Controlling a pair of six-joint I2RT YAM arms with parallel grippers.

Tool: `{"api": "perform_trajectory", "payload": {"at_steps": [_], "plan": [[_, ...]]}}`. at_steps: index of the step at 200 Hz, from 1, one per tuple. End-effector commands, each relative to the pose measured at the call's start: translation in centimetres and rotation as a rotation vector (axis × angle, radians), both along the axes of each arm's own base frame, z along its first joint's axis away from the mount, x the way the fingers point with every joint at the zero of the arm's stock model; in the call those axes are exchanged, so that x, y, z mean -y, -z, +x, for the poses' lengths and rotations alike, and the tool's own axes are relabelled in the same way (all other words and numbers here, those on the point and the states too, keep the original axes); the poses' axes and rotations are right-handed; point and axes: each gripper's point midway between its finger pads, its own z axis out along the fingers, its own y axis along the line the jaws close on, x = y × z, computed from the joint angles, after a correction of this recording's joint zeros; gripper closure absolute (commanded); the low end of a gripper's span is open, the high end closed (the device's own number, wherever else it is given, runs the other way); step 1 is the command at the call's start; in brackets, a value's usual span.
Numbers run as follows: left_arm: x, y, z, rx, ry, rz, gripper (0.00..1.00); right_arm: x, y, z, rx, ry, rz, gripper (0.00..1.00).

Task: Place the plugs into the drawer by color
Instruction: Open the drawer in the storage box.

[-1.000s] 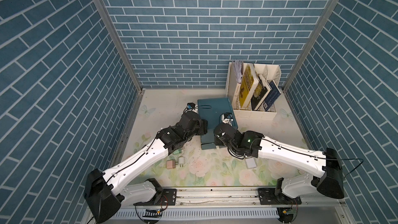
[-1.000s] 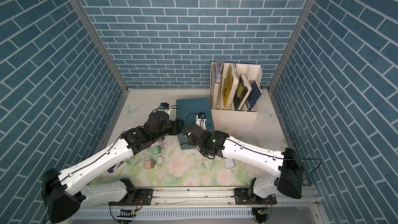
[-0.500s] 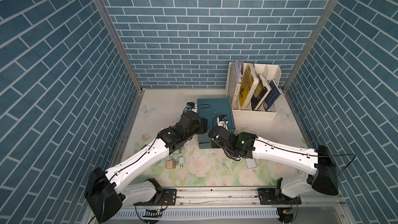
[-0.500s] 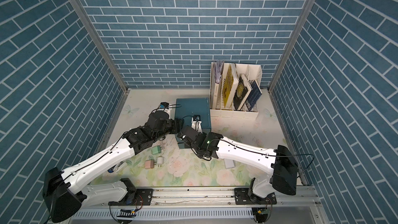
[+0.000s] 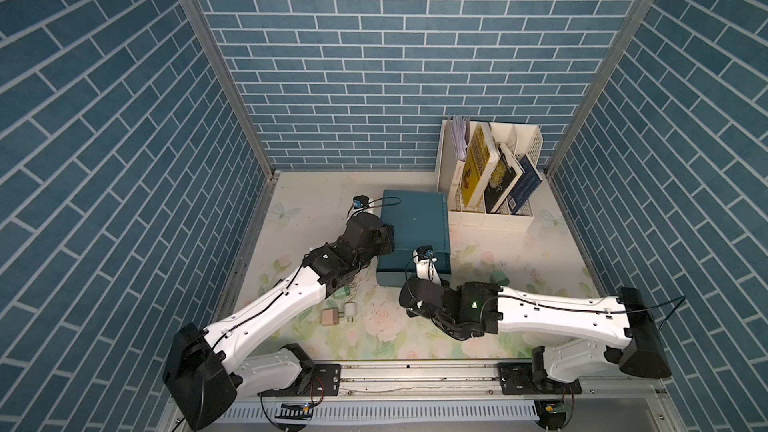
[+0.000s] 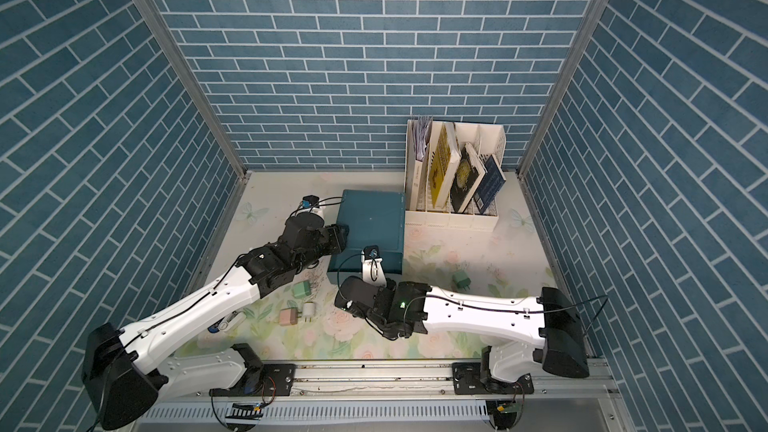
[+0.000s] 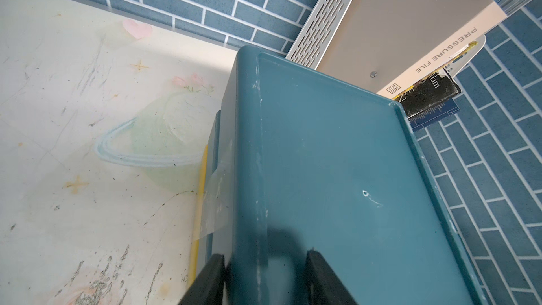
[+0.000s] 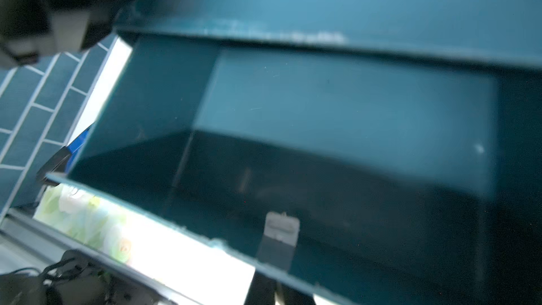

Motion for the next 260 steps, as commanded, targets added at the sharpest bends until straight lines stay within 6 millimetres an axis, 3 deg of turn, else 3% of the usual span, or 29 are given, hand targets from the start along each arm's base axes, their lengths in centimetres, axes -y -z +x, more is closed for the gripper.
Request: {"api": "perform_trajectory", "payload": {"at_steps": [1, 28, 97, 169, 180, 188, 196, 212, 238, 260], "plan": [[-0.8, 3.0, -0.6, -0.079, -0.029, 0.038, 0.53, 2.1, 0.8, -0.7, -0.023, 0.053, -0.010, 1.00], [-0.9, 3.3, -0.8, -0.092, -0.051, 0.002, 0.55, 3.2, 1.2, -0.7, -0.022, 0.082, -0.008, 1.00], [-0.5, 3.2, -1.7, -0.106, -0.071, -0.061, 0.56, 4.0, 0.6, -0.5, -0.014, 0.091, -0.008, 1.00], [-0.9, 3.5, -1.2, -0.115, -0.113, -0.040, 0.57, 3.5, 1.4, -1.8, -0.035, 0.056, -0.026, 1.00], [-0.9, 3.3, -1.2, -0.111, -0.112, -0.044, 0.55, 3.2, 0.8, -2.2, -0.014, 0.032, -0.033, 0.77], [-0.8, 3.0, -1.2, -0.107, -0.108, -0.044, 0.53, 3.3, 0.0, -2.4, 0.010, 0.020, -0.050, 0.55], [-0.7, 2.3, -1.0, -0.098, -0.104, -0.046, 0.50, 3.8, -1.0, -2.5, 0.036, 0.026, -0.081, 0.43], [-0.5, 0.1, -0.7, -0.061, -0.092, -0.052, 0.43, 5.3, -3.4, -2.3, 0.079, 0.044, -0.132, 0.37], [-0.5, -4.4, -0.2, 0.023, -0.084, -0.060, 0.33, 9.5, -6.6, -1.1, 0.132, 0.135, -0.189, 0.30], [-0.7, -7.1, -0.3, 0.071, -0.067, -0.055, 0.30, 13.7, -7.1, 0.9, 0.127, 0.259, -0.217, 0.26]]}}
